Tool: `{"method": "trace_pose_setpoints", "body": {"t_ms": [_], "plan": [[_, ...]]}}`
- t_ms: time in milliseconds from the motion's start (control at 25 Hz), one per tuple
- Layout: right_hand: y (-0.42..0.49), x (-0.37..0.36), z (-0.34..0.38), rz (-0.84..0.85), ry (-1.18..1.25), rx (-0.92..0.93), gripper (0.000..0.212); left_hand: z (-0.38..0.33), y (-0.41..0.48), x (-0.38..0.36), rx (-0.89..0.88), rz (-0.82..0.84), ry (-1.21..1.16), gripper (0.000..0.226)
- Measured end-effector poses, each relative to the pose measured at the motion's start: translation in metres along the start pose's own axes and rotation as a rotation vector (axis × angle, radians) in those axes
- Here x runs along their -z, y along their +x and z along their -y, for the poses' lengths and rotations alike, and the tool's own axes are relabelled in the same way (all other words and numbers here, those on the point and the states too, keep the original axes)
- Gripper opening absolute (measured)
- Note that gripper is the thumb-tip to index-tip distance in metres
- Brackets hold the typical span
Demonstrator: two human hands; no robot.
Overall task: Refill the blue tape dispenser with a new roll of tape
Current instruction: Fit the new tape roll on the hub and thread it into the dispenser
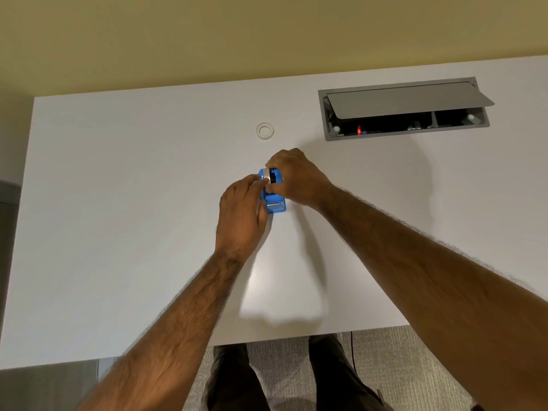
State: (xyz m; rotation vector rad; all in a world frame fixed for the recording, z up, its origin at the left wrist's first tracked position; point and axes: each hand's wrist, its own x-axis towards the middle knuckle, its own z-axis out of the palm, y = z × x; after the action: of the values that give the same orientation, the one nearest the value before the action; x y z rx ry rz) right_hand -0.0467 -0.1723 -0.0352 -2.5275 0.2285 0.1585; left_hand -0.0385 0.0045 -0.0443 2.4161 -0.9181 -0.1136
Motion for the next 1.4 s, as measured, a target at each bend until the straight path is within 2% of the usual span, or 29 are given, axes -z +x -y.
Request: {"method": "trace_pose_setpoints", "body": {"t_ms": [120, 240, 480, 640, 760, 800, 920, 1080, 1240, 1400], "plan": [[-0.004, 0.001, 0.001, 0.004, 0.038, -0.038, 0.039, -0.001, 0.009, -0.001, 0.141, -0.005, -0.233, 0.031], [-0.007, 0.0, 0.003, -0.011, 0.059, -0.049, 0.037, 0.002, 0.02, -0.004, 0.195, 0.013, -0.291, 0.034], [-0.001, 0.007, 0.002, 0.041, 0.02, -0.019, 0.019, 0.01, 0.027, -0.001, 0.12, 0.107, -0.102, 0.046], [-0.002, 0.004, 0.002, 0.034, 0.034, -0.04, 0.02, 0.01, 0.036, 0.0, 0.114, 0.09, -0.085, 0.045], [-0.009, 0.002, 0.004, -0.031, 0.042, -0.038, 0.039, 0.012, 0.038, 0.0, 0.136, 0.09, -0.099, 0.042], [-0.011, 0.001, 0.005, -0.061, 0.02, -0.027, 0.04, 0.013, 0.039, 0.0, 0.136, 0.095, -0.093, 0.041], [-0.015, -0.004, 0.007, -0.142, -0.085, 0.001, 0.028, 0.016, 0.041, 0.001, 0.102, 0.108, -0.048, 0.041], [-0.025, -0.01, 0.006, -0.185, -0.314, 0.134, 0.023, 0.015, 0.04, 0.001, 0.087, 0.116, -0.015, 0.048], [-0.031, -0.012, 0.006, -0.148, -0.305, 0.136, 0.021, 0.012, 0.04, 0.004, 0.115, 0.153, -0.011, 0.061], [-0.028, -0.013, 0.006, -0.135, -0.304, 0.121, 0.021, 0.015, 0.043, 0.0, 0.14, 0.15, -0.073, 0.05]]}}
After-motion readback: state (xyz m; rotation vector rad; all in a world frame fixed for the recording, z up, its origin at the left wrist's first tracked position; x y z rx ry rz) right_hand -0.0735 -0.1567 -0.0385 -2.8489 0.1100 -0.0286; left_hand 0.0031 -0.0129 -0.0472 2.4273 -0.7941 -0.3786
